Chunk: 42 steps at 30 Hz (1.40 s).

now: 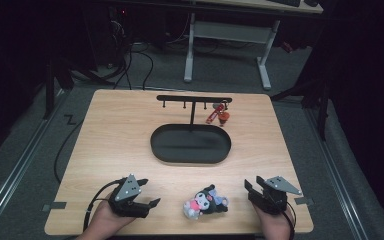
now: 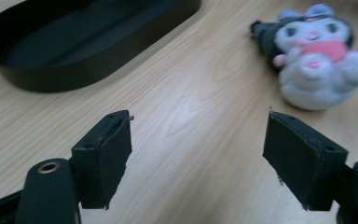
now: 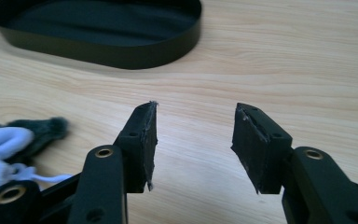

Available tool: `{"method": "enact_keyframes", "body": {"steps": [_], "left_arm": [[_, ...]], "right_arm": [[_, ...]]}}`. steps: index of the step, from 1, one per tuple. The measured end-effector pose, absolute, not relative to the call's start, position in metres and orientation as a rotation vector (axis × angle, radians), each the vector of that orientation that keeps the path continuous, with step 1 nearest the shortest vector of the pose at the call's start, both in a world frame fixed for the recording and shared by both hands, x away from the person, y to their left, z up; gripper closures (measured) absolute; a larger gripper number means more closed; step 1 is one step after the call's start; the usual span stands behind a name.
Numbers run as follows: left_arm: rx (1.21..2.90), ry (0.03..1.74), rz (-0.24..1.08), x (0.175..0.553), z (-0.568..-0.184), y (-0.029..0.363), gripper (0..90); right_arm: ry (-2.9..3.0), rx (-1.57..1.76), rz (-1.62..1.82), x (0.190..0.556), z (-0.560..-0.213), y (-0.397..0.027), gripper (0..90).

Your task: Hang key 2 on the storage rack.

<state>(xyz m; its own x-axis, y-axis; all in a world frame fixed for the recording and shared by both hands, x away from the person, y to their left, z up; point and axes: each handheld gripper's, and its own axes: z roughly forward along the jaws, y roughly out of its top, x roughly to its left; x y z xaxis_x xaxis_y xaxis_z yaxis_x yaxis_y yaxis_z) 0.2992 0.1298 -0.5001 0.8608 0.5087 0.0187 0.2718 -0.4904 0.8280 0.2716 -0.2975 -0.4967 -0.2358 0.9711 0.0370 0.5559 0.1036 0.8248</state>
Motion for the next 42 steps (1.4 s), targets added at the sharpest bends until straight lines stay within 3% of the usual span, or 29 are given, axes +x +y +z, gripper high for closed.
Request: {"method": "enact_keyframes", "body": {"steps": [8, 17, 20, 23, 27, 34, 37, 42], "left_arm": [[2.092, 0.465, 0.223, 0.278, -0.496, 0.096, 25.5], [2.131, 0.426, 0.175, 0.280, -0.505, 0.043, 24.1], [2.158, 0.408, 0.165, 0.280, -0.511, 0.031, 31.5], [2.157, 0.403, 0.179, 0.279, -0.513, 0.027, 46.9], [2.154, 0.435, 0.246, 0.284, -0.513, 0.025, 52.4], [2.140, 0.564, 0.336, 0.311, -0.513, 0.021, 52.9], [2.123, 0.615, 0.309, 0.320, -0.513, 0.020, 52.1], [2.041, 0.632, 0.270, 0.317, -0.502, 0.031, 38.6]], "right_arm": [[1.873, 1.532, 1.057, 0.278, -0.503, -0.300, 50.5], [1.887, 1.522, 1.066, 0.277, -0.502, -0.295, 50.6], [1.883, 1.529, 1.075, 0.277, -0.502, -0.297, 50.6], [1.885, 1.529, 1.081, 0.276, -0.502, -0.298, 50.7], [1.885, 1.531, 1.091, 0.276, -0.502, -0.300, 50.8], [1.886, 1.528, 1.093, 0.275, -0.501, -0.300, 50.9], [1.890, 1.529, 1.093, 0.276, -0.502, -0.300, 50.9], [1.889, 1.529, 1.097, 0.275, -0.502, -0.302, 50.9]]}}
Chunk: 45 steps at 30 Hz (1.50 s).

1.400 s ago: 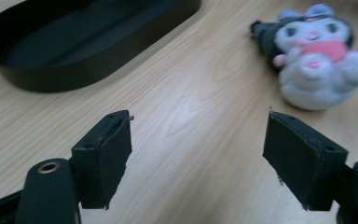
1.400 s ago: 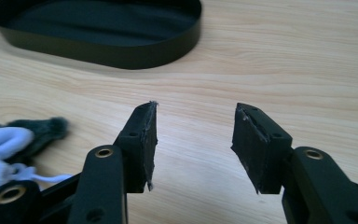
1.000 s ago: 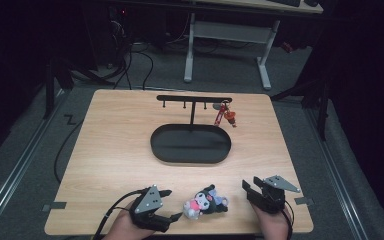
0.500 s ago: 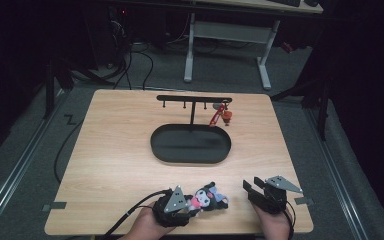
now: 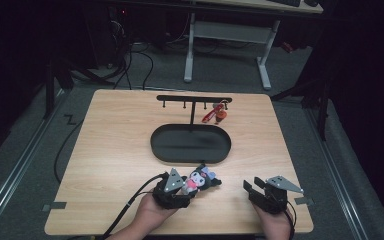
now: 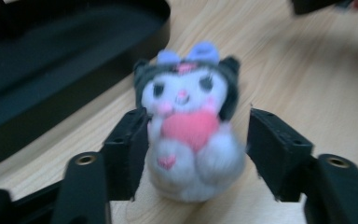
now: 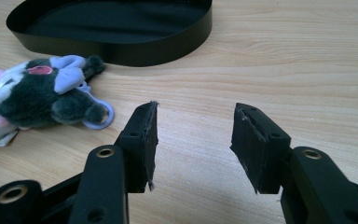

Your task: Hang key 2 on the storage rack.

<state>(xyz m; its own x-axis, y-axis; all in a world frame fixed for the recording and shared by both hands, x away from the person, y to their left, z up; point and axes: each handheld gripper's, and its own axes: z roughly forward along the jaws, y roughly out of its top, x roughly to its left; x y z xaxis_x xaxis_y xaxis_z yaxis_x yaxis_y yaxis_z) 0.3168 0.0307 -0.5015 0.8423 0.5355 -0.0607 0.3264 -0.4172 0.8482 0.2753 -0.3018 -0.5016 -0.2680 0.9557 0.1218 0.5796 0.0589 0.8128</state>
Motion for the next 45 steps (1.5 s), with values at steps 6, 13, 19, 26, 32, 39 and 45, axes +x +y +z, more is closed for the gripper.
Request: {"method": "enact_keyframes", "body": {"steps": [6, 13, 19, 26, 32, 39, 45], "left_arm": [[1.969, 0.717, 0.315, 0.334, -0.492, 0.065, 61.2], [2.114, 0.727, 0.315, 0.341, -0.518, 0.055, 83.5], [2.132, 0.644, 0.272, 0.325, -0.518, 0.035, 87.4], [2.171, 0.547, 0.229, 0.313, -0.518, -0.008, 86.1], [2.184, 0.532, 0.221, 0.313, -0.518, -0.027, 83.9], [2.181, 0.506, 0.210, 0.312, -0.517, -0.046, 82.4], [2.159, 0.516, 0.253, 0.311, -0.508, -0.016, 71.8]], "right_arm": [[1.887, 1.534, 1.102, 0.274, -0.501, -0.302, 50.8], [1.893, 1.525, 1.100, 0.276, -0.501, -0.299, 50.7], [1.892, 1.530, 1.100, 0.276, -0.502, -0.301, 50.8], [1.876, 1.561, 1.128, 0.274, -0.503, -0.305, 50.8], [1.868, 1.556, 1.147, 0.272, -0.502, -0.310, 50.8], [1.854, 1.586, 1.161, 0.268, -0.503, -0.318, 50.8], [1.855, 1.594, 1.170, 0.270, -0.504, -0.322, 50.8]]}}
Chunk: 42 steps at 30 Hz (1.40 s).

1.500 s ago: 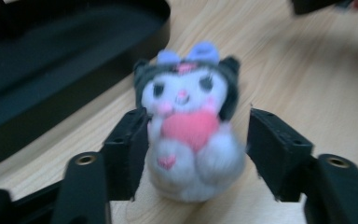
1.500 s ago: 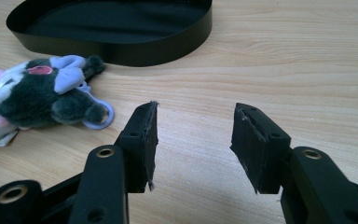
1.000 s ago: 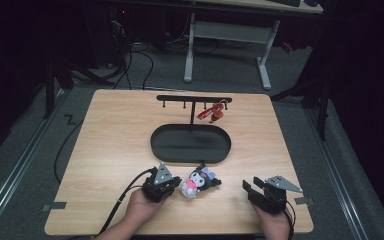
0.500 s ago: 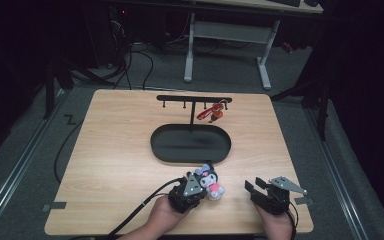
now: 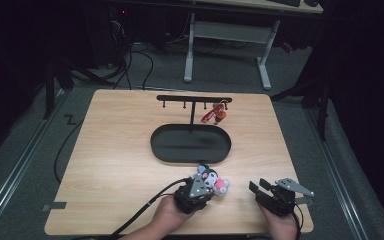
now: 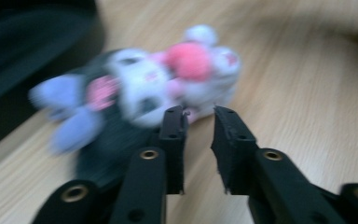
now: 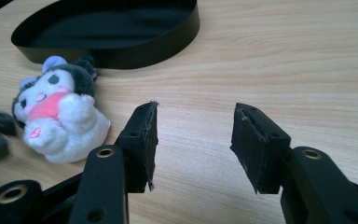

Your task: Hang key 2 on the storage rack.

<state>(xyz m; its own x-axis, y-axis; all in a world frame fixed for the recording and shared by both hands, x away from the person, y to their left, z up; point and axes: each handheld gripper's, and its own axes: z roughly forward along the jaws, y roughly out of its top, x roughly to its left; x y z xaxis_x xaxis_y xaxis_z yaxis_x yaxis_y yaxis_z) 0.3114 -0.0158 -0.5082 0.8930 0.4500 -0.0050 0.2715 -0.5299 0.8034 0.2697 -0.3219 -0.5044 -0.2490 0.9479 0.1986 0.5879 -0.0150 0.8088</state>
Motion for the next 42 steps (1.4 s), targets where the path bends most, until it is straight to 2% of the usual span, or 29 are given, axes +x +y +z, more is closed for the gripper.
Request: {"method": "enact_keyframes", "body": {"steps": [8, 10, 13, 16, 18, 23, 30, 37, 42], "left_arm": [[2.165, 0.711, 0.478, 0.334, -0.504, 0.102, 51.0], [2.162, 0.771, 0.494, 0.340, -0.505, 0.132, 45.2], [2.133, 0.827, 0.567, 0.342, -0.510, 0.169, 41.3], [2.098, 0.867, 0.513, 0.348, -0.513, 0.192, 37.9], [2.090, 0.855, 0.533, 0.351, -0.512, 0.200, 34.0], [2.071, 0.854, 0.526, 0.356, -0.515, 0.203, 33.2], [2.082, 0.822, 0.496, 0.353, -0.516, 0.202, 34.3], [2.110, 0.785, 0.502, 0.352, -0.515, 0.197, 34.3], [2.106, 0.776, 0.505, 0.350, -0.513, 0.195, 33.9]], "right_arm": [[1.915, 1.586, 1.119, 0.277, -0.509, -0.314, 50.5], [1.923, 1.582, 1.102, 0.277, -0.509, -0.312, 50.2], [1.932, 1.581, 1.081, 0.277, -0.510, -0.309, 49.3], [1.933, 1.588, 1.057, 0.279, -0.510, -0.305, 48.0], [1.931, 1.583, 1.047, 0.280, -0.508, -0.304, 46.0], [1.963, 1.555, 0.997, 0.284, -0.508, -0.296, 42.3], [1.973, 1.601, 0.950, 0.291, -0.509, -0.290, 28.5], [1.992, 1.615, 0.857, 0.293, -0.503, -0.283, 28.3], [2.072, 1.607, 0.779, 0.294, -0.499, -0.276, 24.4]]}}
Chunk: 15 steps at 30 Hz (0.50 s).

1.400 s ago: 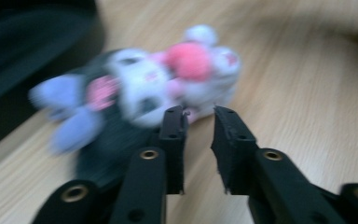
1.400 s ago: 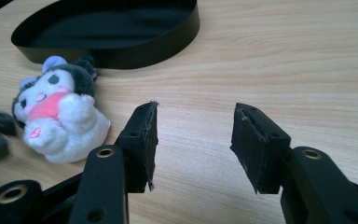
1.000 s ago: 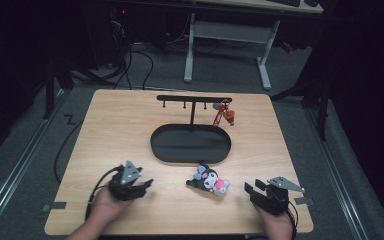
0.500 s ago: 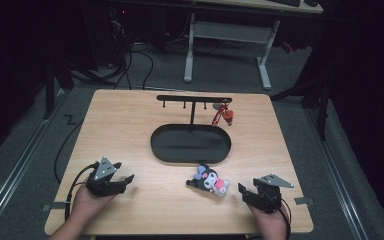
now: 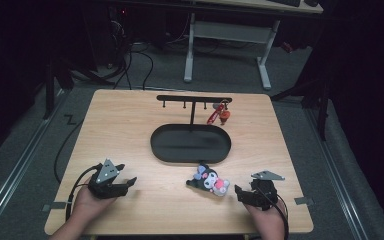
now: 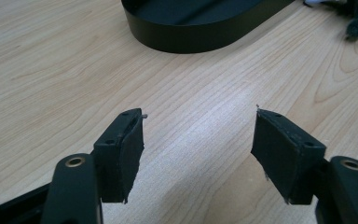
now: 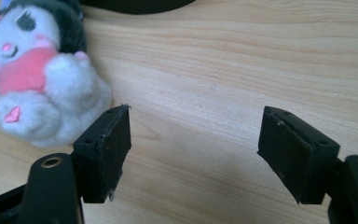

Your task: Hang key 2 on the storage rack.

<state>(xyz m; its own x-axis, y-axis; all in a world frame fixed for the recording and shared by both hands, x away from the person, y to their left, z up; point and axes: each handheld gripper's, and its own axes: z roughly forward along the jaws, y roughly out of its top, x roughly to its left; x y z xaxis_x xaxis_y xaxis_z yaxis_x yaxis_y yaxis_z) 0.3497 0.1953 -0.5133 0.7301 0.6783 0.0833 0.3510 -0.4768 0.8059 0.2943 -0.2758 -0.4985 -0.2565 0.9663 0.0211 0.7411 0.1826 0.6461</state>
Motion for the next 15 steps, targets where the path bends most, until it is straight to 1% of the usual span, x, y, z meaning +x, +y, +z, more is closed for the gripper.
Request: {"method": "enact_keyframes", "body": {"steps": [6, 15], "left_arm": [[2.117, 0.777, 0.507, 0.348, -0.514, 0.193, 32.6], [2.136, 0.751, 0.512, 0.348, -0.513, 0.187, 31.7]], "right_arm": [[2.141, 1.555, 0.710, 0.297, -0.492, -0.271, 22.9], [2.283, 1.561, 0.604, 0.305, -0.484, -0.271, 22.7]]}}
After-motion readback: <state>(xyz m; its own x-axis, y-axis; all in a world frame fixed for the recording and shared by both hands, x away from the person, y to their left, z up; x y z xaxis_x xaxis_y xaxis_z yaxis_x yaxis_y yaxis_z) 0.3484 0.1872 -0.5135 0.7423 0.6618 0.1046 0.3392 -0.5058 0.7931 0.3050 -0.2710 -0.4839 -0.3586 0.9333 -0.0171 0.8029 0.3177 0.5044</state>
